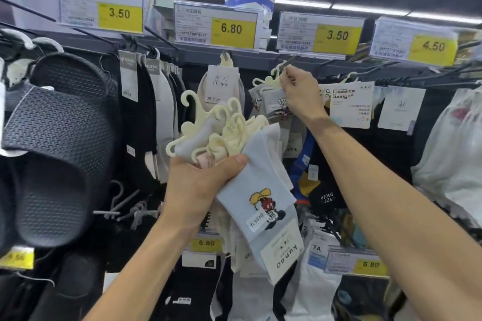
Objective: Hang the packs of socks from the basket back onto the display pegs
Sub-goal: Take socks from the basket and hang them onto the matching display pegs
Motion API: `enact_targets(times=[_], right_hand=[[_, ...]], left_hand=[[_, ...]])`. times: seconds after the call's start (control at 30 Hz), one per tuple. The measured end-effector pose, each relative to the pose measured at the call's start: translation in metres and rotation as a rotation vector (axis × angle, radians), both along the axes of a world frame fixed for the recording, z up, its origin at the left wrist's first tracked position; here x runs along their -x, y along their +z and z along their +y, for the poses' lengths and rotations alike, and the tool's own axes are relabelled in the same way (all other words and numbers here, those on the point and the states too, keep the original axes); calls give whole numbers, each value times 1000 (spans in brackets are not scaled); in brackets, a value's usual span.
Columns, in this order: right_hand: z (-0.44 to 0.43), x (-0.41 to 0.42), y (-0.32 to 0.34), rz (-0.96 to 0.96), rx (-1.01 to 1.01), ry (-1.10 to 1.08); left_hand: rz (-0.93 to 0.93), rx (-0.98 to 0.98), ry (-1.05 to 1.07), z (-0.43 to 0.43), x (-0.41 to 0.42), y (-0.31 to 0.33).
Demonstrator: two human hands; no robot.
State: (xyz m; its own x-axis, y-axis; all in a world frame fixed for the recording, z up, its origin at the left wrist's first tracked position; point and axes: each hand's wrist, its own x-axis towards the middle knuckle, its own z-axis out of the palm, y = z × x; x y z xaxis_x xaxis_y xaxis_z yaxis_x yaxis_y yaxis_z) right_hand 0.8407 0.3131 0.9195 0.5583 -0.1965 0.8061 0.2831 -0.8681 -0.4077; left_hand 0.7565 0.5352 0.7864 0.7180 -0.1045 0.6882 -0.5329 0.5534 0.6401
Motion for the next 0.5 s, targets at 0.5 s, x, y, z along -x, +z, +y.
enact_targets(times=[0.5], right_hand=[[72, 156, -79, 17, 64, 412]], left_hand=[[-75, 31, -45, -11, 1, -1]])
